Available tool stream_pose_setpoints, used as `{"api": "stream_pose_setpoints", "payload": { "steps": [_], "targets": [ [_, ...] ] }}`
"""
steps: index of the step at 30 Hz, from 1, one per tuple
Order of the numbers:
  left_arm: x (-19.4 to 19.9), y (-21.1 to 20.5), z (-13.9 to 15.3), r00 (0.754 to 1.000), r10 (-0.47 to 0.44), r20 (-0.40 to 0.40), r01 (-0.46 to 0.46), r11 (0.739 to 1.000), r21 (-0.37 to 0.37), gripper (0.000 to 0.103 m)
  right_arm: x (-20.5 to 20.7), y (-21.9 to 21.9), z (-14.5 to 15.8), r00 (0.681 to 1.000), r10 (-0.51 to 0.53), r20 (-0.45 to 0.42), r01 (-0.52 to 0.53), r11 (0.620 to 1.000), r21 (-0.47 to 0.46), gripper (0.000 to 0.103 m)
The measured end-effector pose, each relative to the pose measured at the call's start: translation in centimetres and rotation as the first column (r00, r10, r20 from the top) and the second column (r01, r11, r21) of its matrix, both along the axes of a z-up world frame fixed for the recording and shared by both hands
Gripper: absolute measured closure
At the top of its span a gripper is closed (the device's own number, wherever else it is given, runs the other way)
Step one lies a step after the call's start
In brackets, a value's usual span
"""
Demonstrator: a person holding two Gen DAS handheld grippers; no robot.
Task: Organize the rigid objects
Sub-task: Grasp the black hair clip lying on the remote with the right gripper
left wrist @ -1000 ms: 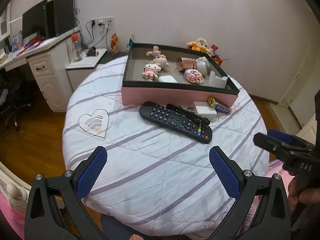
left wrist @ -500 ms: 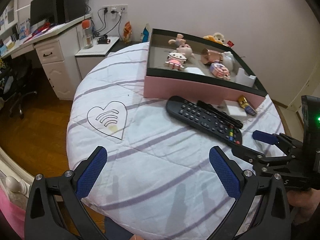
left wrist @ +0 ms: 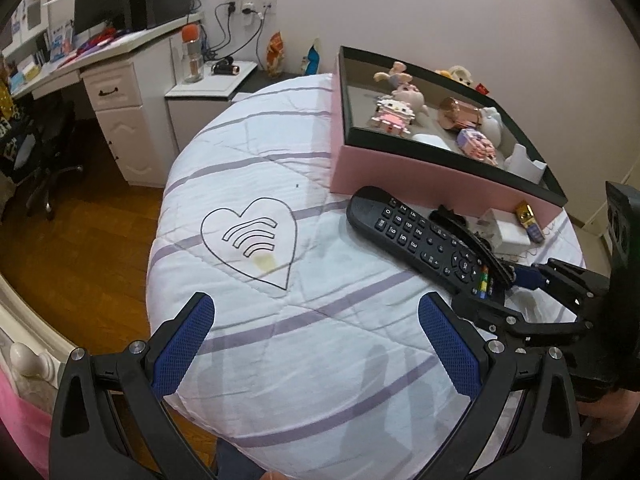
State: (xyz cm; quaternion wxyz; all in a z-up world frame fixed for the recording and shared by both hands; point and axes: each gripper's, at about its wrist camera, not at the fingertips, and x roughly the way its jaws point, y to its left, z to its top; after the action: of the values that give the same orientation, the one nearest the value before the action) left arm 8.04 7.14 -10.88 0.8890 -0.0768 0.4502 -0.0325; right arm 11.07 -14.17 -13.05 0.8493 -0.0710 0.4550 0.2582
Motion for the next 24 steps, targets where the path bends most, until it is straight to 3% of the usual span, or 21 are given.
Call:
{"api": "stream_pose_setpoints", "payload": {
  "steps": [6, 10, 14, 19, 24],
  "targets": [
    [0.1, 0.2, -0.2, 1.0, 0.005, -0.005, -0.005, 1.0, 0.002, 0.0, 0.2, 1.3, -0.3, 0.999, 0.02, 0.032, -0.019, 1.0, -0.016, 0.037],
    [0.1, 0.5, -0.3, 1.0, 0.015, -0.005, -0.015, 1.0, 0.002, 0.0, -0.7, 0.6, 0.0, 0.998, 0.062, -0.011, -0.062, 0.997, 0.052, 0.047],
    [0.1, 0.5, -0.5, 1.0, 0.016, -0.013, -0.016, 1.0, -0.001, 0.0, -0.7, -0.3, -0.3, 0.999, 0.038, -0.007, -0.037, 0.995, 0.098, 0.046],
    [-0.3, 0.0, -0.2, 1.0, 0.002, -0.006, -0.002, 1.0, 0.008, 0.0, -0.6, 0.7, -0.3, 0.999, 0.037, 0.0, -0.037, 0.996, 0.082, 0.042],
    [-0.5, 0.5, -0.2, 1.0, 0.015, -0.005, -0.015, 1.0, 0.006, 0.0, -1.8, -1.4, 1.5, 1.0, -0.016, 0.025, 0.013, 0.99, 0.138, 0.041]
  ]
}}
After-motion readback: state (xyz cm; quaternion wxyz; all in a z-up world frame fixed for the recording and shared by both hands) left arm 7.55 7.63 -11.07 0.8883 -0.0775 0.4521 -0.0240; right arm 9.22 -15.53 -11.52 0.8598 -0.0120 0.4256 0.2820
